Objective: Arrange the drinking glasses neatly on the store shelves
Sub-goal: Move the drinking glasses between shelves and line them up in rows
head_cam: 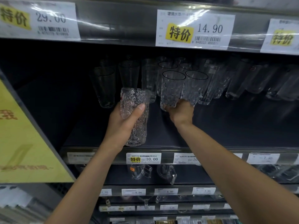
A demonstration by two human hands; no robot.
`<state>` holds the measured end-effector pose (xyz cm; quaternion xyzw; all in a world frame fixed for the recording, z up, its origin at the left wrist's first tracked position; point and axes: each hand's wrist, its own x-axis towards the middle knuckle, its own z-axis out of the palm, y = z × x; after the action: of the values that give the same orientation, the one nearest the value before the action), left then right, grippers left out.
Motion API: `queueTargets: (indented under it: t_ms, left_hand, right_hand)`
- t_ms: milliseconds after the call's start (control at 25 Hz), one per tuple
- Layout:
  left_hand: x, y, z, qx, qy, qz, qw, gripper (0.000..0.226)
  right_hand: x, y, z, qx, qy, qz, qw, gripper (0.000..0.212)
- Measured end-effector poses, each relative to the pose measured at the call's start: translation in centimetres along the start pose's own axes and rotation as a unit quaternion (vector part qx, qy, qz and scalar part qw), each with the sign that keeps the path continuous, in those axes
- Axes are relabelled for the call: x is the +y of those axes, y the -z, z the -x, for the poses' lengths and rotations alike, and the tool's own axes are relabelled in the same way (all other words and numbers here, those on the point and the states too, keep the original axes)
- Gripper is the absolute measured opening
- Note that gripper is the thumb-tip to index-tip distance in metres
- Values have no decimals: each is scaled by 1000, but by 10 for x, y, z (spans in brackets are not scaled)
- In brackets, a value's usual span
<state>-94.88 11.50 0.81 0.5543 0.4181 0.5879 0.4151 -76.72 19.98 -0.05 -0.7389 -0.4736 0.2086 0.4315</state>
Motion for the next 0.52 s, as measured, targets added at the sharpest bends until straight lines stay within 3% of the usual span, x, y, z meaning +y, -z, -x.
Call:
queueTargets:
  t_ms: [360,520]
  left_hand:
    - [-5,1,-3,-6,-5,-2,1000,53]
    - [-6,1,-4,-4,-4,-1,1000,46]
  right_hand:
    - [3,-8,-1,30,-6,-38,999,55]
    - [3,-7,-1,35,-1,-35,999,53]
